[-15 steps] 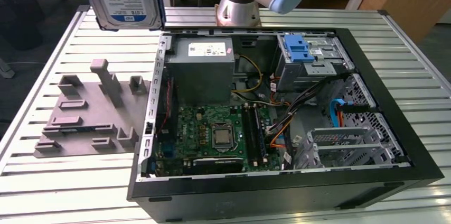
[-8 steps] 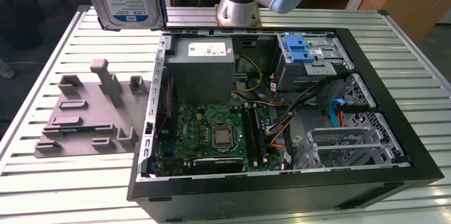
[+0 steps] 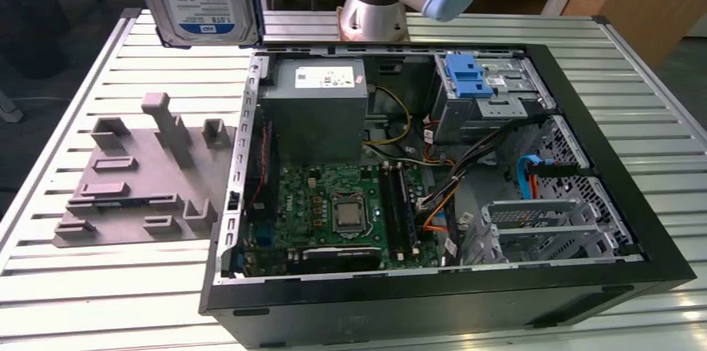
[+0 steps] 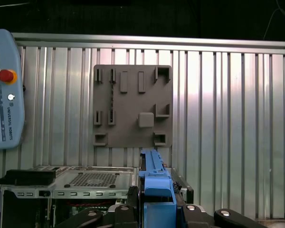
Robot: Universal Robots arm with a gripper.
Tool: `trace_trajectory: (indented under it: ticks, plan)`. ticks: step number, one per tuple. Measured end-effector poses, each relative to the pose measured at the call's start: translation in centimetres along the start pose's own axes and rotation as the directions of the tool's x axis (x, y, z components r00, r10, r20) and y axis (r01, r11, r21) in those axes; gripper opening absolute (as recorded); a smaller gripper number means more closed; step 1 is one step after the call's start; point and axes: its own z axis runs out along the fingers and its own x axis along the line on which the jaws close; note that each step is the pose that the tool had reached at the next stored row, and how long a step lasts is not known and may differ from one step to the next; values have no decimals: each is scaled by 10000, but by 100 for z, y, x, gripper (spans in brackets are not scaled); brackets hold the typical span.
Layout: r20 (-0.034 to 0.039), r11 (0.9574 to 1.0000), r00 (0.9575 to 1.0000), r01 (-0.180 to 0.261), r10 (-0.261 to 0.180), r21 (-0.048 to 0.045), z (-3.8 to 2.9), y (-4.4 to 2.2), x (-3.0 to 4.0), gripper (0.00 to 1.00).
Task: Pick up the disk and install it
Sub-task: 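Pick up the disk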
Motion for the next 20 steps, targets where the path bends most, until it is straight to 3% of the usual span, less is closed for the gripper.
trace_trajectory:
  ticks: [20]
  plan:
    - [0,10000,10000,0,0,0,-1,-50,1,36]
